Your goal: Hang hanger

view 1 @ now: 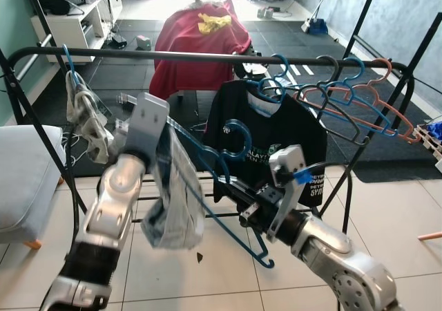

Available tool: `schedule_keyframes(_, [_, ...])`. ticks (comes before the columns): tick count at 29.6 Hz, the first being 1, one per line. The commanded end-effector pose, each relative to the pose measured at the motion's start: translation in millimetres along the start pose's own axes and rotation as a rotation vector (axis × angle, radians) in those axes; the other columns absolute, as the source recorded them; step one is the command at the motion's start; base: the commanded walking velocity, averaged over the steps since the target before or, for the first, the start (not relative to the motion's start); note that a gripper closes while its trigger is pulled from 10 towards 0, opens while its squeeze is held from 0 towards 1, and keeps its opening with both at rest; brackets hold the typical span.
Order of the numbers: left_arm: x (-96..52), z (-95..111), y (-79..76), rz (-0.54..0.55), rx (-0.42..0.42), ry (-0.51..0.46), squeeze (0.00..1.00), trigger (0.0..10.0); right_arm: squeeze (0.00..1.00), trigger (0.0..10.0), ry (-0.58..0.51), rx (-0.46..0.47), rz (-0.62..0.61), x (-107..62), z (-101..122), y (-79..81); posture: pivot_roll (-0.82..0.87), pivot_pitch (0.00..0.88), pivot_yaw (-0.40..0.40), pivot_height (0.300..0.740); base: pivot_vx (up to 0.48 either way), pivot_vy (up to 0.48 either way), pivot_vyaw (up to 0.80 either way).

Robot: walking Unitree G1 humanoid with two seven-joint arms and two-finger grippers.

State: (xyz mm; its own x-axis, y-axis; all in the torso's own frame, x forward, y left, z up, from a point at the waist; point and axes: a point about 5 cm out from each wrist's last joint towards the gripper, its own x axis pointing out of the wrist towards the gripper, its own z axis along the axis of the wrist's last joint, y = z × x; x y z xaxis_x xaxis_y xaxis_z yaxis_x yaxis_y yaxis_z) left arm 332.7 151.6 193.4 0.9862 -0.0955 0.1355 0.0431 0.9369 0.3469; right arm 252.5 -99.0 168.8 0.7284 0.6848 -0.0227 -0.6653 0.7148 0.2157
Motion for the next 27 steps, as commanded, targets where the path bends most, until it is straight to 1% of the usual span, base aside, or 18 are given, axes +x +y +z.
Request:
schedule_keyframes(1, [-3.5,7.7,-18.6,-0.074,-0.008,-0.041,0.00,10.0,0.00,10.0,-0.008,-0.002,-0.045,2.2,-2.3,-3.2,-0.06,0.105,-0.016,0.740,0.000,0.000,0.00])
schedule_keyframes(2, [-11.4,-3.9,-21.3,-0.075,-0.012,-0.001,0.00,10.0,0.00,10.0,0.024,0.001,-0.077,2.5,-10.8,-5.5,-0.06,0.108,-0.019,0.740,0.000,0.000,0.00])
schedule_keyframes(3, [-24.0,-19.6,-26.3,-0.069,-0.031,0.063,0.00,10.0,0.00,10.0,0.092,-0.009,-0.101,1.9,-25.1,-7.1,-0.05,0.112,-0.024,0.740,0.000,0.000,0.00])
schedule_keyframes(4, [-32.4,-28.8,-29.5,-0.063,-0.045,0.104,0.00,10.0,0.00,10.0,0.136,-0.017,-0.112,0.8,-34.2,-7.7,-0.05,0.114,-0.026,0.740,0.000,0.000,0.00])
schedule_keyframes(5, [-32.4,-28.8,-29.5,-0.063,-0.045,0.104,0.00,10.0,0.00,10.0,0.136,-0.017,-0.112,0.8,-34.2,-7.7,-0.05,0.114,-0.026,0.740,0.000,0.000,0.00])
schedule_keyframes(6, [-40.9,-29.9,-32.6,-0.060,-0.048,0.119,0.00,10.0,0.00,10.0,0.177,-0.030,-0.126,-1.4,-43.8,-7.8,-0.04,0.123,-0.032,0.740,0.000,0.000,0.80])
schedule_keyframes(7, [-40.9,-29.9,-32.6,-0.060,-0.048,0.119,0.00,10.0,0.00,10.0,0.177,-0.030,-0.126,-1.4,-43.8,-7.8,-0.04,0.123,-0.032,0.740,0.000,0.000,0.80])
schedule_keyframes(8, [-46.3,-28.3,-34.5,-0.058,-0.064,0.129,0.00,10.0,0.00,10.0,0.199,-0.034,-0.127,-3.0,-49.4,-6.9,-0.04,0.126,-0.033,0.740,0.000,0.000,0.80])
schedule_keyframes(9, [-46.3,-28.3,-34.5,-0.058,-0.064,0.129,0.00,10.0,0.00,10.0,0.199,-0.034,-0.127,-3.0,-49.4,-6.9,-0.04,0.126,-0.033,0.740,0.000,0.000,0.80])
schedule_keyframes(10, [-50.7,-26.7,-36.0,-0.056,-0.094,0.150,0.00,10.0,0.00,10.0,0.205,-0.037,-0.126,-3.6,-51.5,-5.9,-0.04,0.126,-0.034,0.740,0.000,0.000,0.80])
schedule_keyframes(12, [-50.7,-26.7,-36.0,-0.056,-0.094,0.150,0.00,10.0,0.00,10.0,0.205,-0.037,-0.126,-3.6,-51.5,-5.9,-0.04,0.126,-0.034,0.740,0.000,0.000,0.80])
schedule_keyframes(13, [-57.4,-28.9,-39.8,-0.064,-0.117,0.184,0.00,10.0,0.00,10.0,0.205,-0.035,-0.123,-3.7,-51.9,-5.4,-0.03,0.126,-0.034,0.740,0.000,0.000,0.79])
schedule_keyframes(14, [-57.4,-28.9,-39.8,-0.064,-0.117,0.184,0.00,10.0,0.00,10.0,0.205,-0.035,-0.123,-3.7,-51.9,-5.4,-0.03,0.126,-0.034,0.740,0.000,0.000,0.79])
schedule_keyframes(15, [-66.2,-30.4,-48.0,-0.091,-0.146,0.218,0.00,10.0,0.00,10.0,0.207,-0.038,-0.106,-3.2,-53.0,-3.7,-0.02,0.132,-0.041,0.740,0.000,0.000,0.79])
schedule_keyframes(16, [-66.2,-30.4,-48.0,-0.091,-0.146,0.218,0.00,10.0,0.00,10.0,0.207,-0.038,-0.106,-3.2,-53.0,-3.7,-0.02,0.132,-0.041,0.740,0.000,0.000,0.79])
schedule_keyframes(17, [-72.7,-31.6,-54.7,-0.112,-0.172,0.246,0.00,10.0,0.00,10.0,0.211,-0.045,-0.087,-2.7,-54.0,-1.4,-0.02,0.132,-0.043,0.740,0.000,0.000,0.79])
schedule_keyframes(20, [-77.9,-32.3,-60.5,-0.128,-0.197,0.268,0.00,10.0,0.00,10.0,0.210,-0.056,-0.065,-1.7,-55.1,2.0,-0.02,0.129,-0.040,0.740,0.000,0.000,0.79])
schedule_keyframes(27, [-76.7,-31.5,-60.3,-0.124,-0.200,0.280,0.00,10.0,0.00,10.0,0.181,-0.072,-0.055,-0.1,-53.2,4.4,-0.02,0.124,-0.036,0.740,0.000,0.000,0.79])
